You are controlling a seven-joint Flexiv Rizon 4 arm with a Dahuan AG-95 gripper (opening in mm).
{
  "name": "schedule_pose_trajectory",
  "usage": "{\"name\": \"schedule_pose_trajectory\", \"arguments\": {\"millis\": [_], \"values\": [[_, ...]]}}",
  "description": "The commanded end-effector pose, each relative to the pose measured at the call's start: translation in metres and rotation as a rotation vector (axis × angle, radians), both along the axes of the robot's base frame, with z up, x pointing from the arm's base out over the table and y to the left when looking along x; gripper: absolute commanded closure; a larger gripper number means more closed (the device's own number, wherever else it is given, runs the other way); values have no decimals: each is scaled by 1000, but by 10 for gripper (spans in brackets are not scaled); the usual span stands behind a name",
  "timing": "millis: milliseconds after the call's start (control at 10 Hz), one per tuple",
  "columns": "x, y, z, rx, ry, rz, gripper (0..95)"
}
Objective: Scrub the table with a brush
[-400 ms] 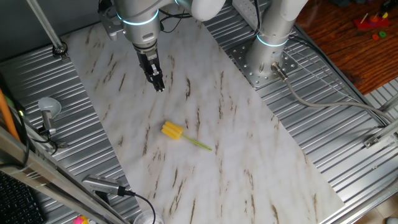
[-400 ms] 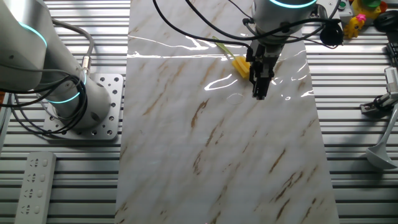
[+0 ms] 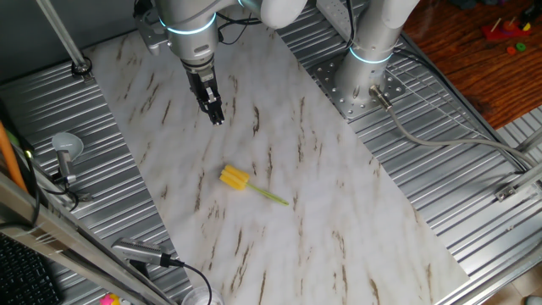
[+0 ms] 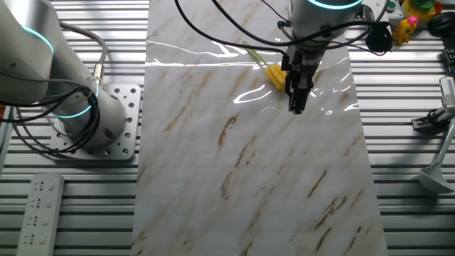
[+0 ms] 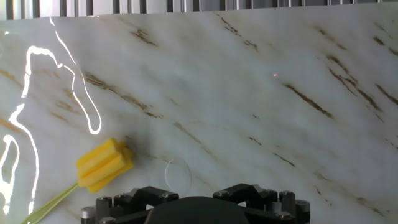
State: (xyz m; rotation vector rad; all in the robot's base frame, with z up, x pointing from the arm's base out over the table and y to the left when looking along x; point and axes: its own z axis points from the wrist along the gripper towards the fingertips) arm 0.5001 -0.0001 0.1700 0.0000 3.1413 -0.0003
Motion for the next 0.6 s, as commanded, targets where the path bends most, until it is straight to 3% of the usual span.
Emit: {"name": "schedule_pose_trajectory", "arguments": {"millis": [100,200,600], "values": [[0,0,0,0,0,0,0],[0,0,0,16,-27,116,950],[0,0,0,15,-26,115,950]]}}
